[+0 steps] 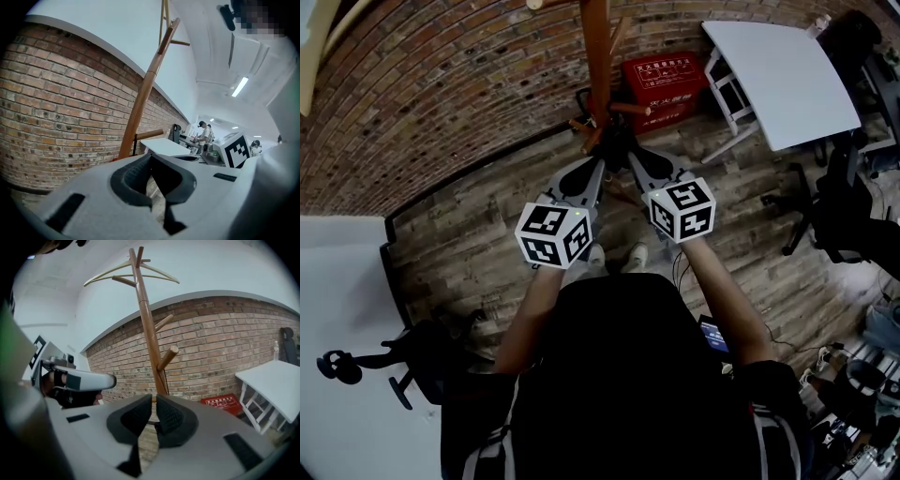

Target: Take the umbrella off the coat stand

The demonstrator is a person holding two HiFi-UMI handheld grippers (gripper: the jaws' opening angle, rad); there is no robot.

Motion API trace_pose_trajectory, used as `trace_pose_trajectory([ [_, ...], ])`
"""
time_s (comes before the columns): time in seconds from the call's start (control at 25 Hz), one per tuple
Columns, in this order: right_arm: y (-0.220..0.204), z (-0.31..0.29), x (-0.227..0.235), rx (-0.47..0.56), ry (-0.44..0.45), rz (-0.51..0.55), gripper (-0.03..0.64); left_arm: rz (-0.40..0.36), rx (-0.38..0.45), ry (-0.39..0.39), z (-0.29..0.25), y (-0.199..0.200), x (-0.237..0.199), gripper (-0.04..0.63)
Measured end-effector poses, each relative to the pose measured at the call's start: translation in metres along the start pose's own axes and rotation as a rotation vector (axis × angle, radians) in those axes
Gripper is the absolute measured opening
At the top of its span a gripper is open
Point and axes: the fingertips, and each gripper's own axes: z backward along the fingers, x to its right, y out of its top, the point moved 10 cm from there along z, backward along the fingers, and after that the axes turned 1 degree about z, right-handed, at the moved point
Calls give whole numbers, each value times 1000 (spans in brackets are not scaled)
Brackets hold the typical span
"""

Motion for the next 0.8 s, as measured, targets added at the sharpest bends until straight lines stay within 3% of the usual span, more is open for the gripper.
trace_pose_trajectory([
  [0.8, -18, -23, 1, -91, -40, -14, 34, 59, -26, 20, 0, -19, -22, 18],
])
